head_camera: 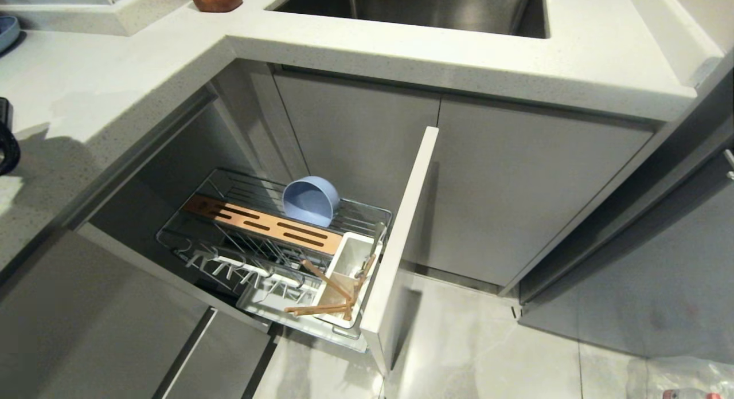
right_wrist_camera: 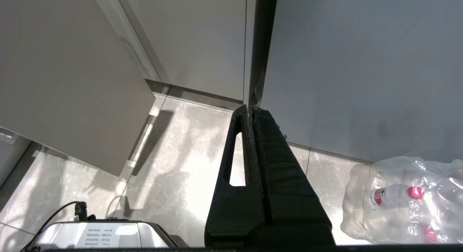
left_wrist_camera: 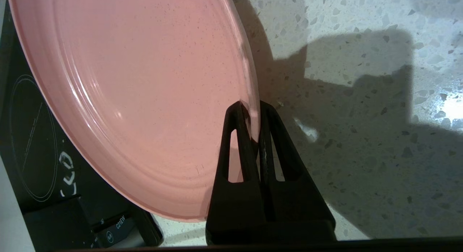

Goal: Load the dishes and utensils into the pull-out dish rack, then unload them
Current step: Take the plate out of the cupboard

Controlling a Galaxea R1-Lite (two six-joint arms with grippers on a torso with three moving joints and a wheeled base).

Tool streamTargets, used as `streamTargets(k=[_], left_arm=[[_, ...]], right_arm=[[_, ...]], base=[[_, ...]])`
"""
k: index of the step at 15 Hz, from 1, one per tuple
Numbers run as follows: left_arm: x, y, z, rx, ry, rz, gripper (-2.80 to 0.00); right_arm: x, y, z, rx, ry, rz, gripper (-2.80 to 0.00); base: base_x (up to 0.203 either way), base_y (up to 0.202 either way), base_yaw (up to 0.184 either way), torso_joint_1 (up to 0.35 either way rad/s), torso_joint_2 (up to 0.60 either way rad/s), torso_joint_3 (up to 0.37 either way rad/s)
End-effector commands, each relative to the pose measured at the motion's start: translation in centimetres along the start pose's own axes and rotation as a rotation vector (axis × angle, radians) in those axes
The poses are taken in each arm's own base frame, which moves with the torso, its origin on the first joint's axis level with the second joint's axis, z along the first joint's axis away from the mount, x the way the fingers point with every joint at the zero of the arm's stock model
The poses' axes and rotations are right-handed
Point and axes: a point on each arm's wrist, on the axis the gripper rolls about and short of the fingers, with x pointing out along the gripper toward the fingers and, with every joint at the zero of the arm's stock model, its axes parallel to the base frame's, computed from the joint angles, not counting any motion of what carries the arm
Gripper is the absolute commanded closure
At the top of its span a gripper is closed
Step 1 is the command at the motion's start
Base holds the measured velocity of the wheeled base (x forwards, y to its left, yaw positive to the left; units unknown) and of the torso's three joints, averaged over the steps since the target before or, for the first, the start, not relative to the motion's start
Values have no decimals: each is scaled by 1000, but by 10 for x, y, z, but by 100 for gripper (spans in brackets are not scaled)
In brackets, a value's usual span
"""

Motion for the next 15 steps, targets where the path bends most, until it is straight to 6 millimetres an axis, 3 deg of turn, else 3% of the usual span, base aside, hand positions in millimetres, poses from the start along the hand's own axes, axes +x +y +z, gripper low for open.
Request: streamTargets(k=[1, 2, 7, 9, 15], left_arm=[[-2, 2, -1, -2, -1, 5, 0], [-2, 2, -1, -5, -3, 6, -280], [-5, 6, 3, -42, -44, 20, -280], [-16, 14, 8, -99, -118, 22, -280], [-75, 46, 5, -247, -341, -43, -280]], right_arm=[[0, 0, 0, 0, 2, 0, 0], [0, 0, 0, 0, 2, 0, 0], [0, 0, 0, 0, 3, 0, 0], [0, 0, 0, 0, 2, 0, 0], [0, 0, 0, 0, 2, 0, 0]], base=[[0, 0, 0, 0, 0, 0], [0, 0, 0, 0, 0, 0], [0, 0, 0, 0, 0, 0], [0, 0, 0, 0, 0, 0], [0, 0, 0, 0, 0, 0]])
